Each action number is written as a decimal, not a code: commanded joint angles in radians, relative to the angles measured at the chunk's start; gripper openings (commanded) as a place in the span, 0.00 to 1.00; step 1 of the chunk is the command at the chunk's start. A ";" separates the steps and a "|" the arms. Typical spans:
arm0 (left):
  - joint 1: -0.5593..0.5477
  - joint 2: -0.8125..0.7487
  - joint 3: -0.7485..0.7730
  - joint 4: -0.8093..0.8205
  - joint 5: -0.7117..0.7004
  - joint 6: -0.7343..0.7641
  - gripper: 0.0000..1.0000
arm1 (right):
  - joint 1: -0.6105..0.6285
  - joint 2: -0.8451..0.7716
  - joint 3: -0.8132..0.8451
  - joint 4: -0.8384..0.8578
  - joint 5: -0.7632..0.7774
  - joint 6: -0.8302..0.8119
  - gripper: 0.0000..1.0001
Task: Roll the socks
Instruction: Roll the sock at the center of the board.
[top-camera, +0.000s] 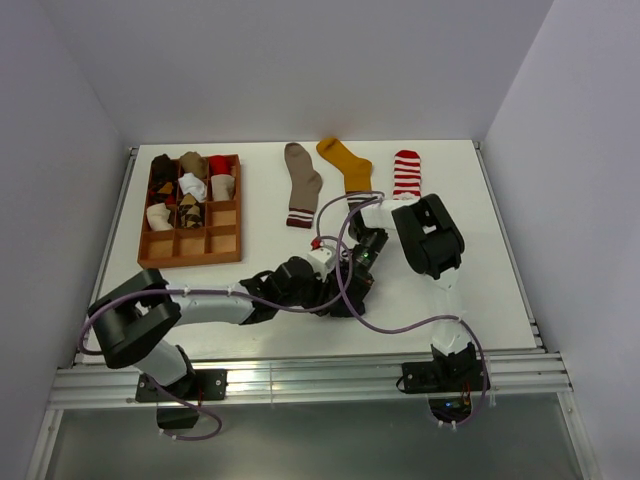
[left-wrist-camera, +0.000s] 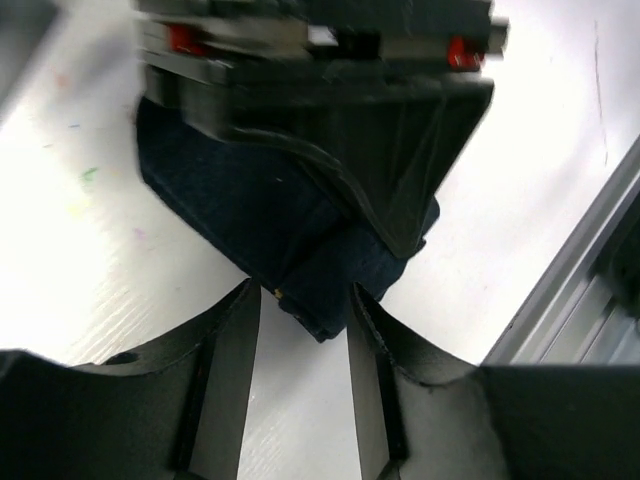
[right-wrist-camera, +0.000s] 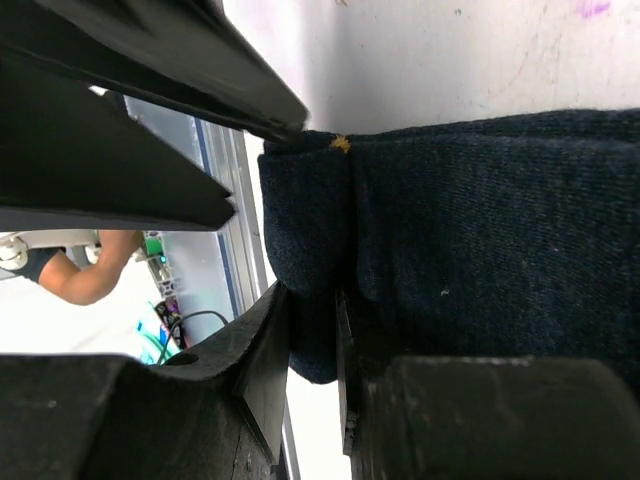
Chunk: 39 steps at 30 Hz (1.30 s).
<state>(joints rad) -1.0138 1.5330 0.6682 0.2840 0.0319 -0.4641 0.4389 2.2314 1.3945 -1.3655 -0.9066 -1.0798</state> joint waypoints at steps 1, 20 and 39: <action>-0.020 0.033 0.033 0.093 0.048 0.105 0.45 | -0.017 0.030 0.020 0.014 0.067 -0.011 0.20; -0.022 0.274 0.158 0.014 0.164 0.001 0.01 | -0.020 -0.042 -0.047 0.169 0.123 0.136 0.29; 0.000 0.329 0.274 -0.310 0.258 -0.249 0.00 | -0.132 -0.545 -0.356 0.683 0.264 0.426 0.60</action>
<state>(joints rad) -1.0157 1.8225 0.9501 0.1478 0.2173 -0.6582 0.3416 1.7741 1.0584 -0.8688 -0.6678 -0.6304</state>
